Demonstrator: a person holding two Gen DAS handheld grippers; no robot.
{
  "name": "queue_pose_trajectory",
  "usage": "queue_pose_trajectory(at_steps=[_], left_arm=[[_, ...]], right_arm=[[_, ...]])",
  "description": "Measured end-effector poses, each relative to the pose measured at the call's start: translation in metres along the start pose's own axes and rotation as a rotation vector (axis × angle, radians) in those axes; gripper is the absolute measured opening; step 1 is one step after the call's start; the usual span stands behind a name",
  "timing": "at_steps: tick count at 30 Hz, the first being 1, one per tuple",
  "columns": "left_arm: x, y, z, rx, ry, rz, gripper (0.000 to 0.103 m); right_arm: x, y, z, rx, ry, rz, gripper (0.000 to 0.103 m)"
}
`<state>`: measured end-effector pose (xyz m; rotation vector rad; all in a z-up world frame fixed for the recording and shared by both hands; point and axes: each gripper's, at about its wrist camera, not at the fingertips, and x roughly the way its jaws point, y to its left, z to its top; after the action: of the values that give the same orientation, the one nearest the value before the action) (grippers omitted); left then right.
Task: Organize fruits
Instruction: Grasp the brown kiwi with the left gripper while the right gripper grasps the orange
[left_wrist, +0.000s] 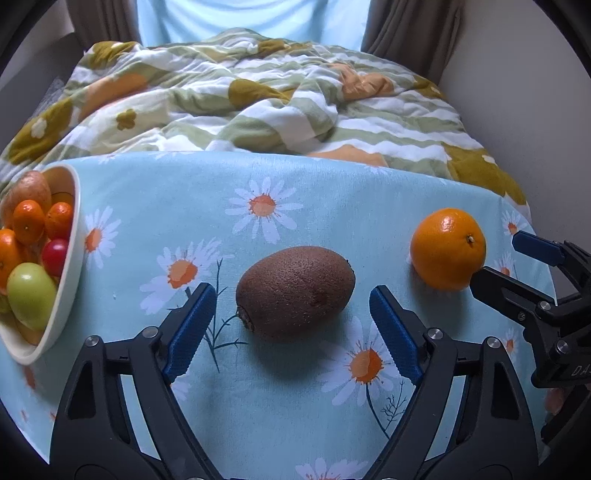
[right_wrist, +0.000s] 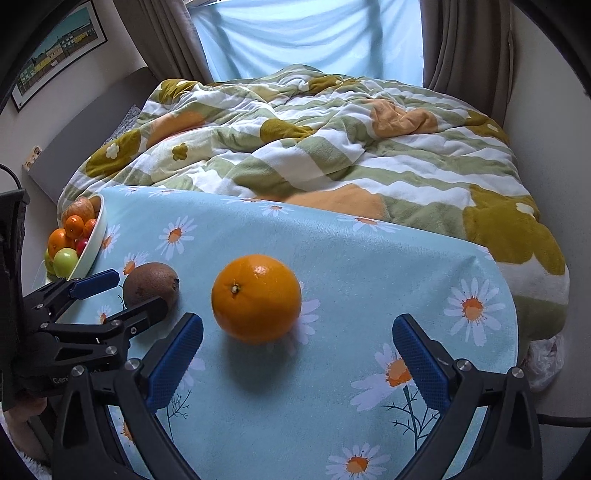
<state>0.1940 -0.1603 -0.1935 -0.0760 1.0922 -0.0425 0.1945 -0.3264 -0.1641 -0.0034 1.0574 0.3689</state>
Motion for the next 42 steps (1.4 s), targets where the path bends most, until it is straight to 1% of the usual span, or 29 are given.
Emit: queue_pose_trajectory(at_steps=[2,3,5,7,9,14,18,23,25,26,28,29,30,32,35,42], left_arm=[[0.005,-0.001,0.0,0.006,0.005,0.001,0.085],[0.006,-0.003,-0.001,0.009,0.007,0.003,0.084],[0.009,-0.004,-0.001,0.017,0.01,0.006,0.077],[0.011,-0.005,-0.001,0.032,0.007,0.021,0.073],[0.011,-0.006,0.0,0.046,0.006,0.023,0.072],[0.01,-0.006,0.001,0.046,0.006,0.022,0.069],[0.01,-0.005,0.0,0.041,0.009,0.027,0.068],[0.007,0.0,-0.002,0.025,0.01,0.03,0.068],[0.006,0.003,-0.002,0.018,0.009,0.03,0.068],[0.005,0.004,-0.003,0.014,0.008,0.03,0.068],[0.004,0.008,-0.004,0.008,0.006,0.029,0.067],[0.003,0.009,-0.005,0.006,0.005,0.028,0.067],[0.002,0.01,-0.005,0.004,0.002,0.027,0.067],[0.0,0.013,-0.006,-0.001,-0.004,0.025,0.067],[-0.004,0.016,-0.006,-0.014,-0.015,0.019,0.067],[-0.023,0.026,-0.003,-0.042,-0.046,0.002,0.067]], right_arm=[[0.004,0.0,0.0,-0.005,0.008,0.003,0.102],[0.006,0.0,0.0,-0.005,0.012,0.007,0.1],[0.01,0.001,-0.001,-0.008,0.021,0.011,0.098],[0.012,0.001,-0.002,-0.009,0.023,0.013,0.098],[0.013,0.001,-0.002,-0.01,0.024,0.017,0.098],[0.02,0.003,-0.002,-0.016,0.037,0.037,0.098],[0.026,0.007,-0.002,-0.032,0.044,0.049,0.087],[0.029,0.012,0.0,-0.058,0.034,0.062,0.085],[0.03,0.015,0.001,-0.068,0.033,0.066,0.079],[0.031,0.016,0.002,-0.073,0.034,0.068,0.075],[0.033,0.018,0.003,-0.082,0.029,0.064,0.074],[0.033,0.019,0.003,-0.088,0.027,0.063,0.071],[0.033,0.02,0.004,-0.095,0.027,0.064,0.062],[0.034,0.022,0.005,-0.106,0.028,0.074,0.056],[0.033,0.027,0.004,-0.133,0.026,0.055,0.056],[0.022,0.031,0.008,-0.133,0.005,0.066,0.055]])
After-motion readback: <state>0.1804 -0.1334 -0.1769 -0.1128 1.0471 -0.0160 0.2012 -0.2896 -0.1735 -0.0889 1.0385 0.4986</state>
